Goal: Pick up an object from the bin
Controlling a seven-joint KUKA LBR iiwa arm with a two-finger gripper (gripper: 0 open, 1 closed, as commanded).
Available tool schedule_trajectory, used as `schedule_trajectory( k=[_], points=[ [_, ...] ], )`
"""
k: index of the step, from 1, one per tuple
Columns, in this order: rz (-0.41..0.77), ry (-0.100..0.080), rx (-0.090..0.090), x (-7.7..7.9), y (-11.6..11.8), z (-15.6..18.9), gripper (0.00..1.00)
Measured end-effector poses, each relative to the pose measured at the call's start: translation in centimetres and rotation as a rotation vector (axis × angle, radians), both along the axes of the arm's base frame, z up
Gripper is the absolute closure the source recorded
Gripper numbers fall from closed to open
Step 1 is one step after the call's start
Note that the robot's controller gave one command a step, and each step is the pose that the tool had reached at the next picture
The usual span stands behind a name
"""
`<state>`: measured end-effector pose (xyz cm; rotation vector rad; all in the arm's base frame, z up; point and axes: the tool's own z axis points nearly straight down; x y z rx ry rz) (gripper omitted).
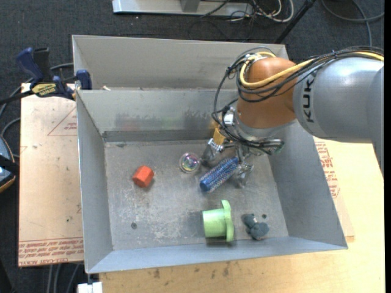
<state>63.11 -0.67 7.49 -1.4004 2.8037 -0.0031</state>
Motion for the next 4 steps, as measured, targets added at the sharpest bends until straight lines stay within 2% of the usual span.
schedule_trajectory(
  k=[1, 2, 3, 4],
  points=[
    [-0.004, 0.003, 0.0, 0.2, 0.0, 0.2, 0.0],
    [-0.006, 0.0, 0.001, 0.3, 0.0, 0.4, 1.0],
    [-0.01, 0.007, 0.001, 0.3, 0.1, 1.3, 1.0],
    [-0.013, -0.002, 0.0, 0.5, 0.2, 9.8, 1.0]
  ],
)
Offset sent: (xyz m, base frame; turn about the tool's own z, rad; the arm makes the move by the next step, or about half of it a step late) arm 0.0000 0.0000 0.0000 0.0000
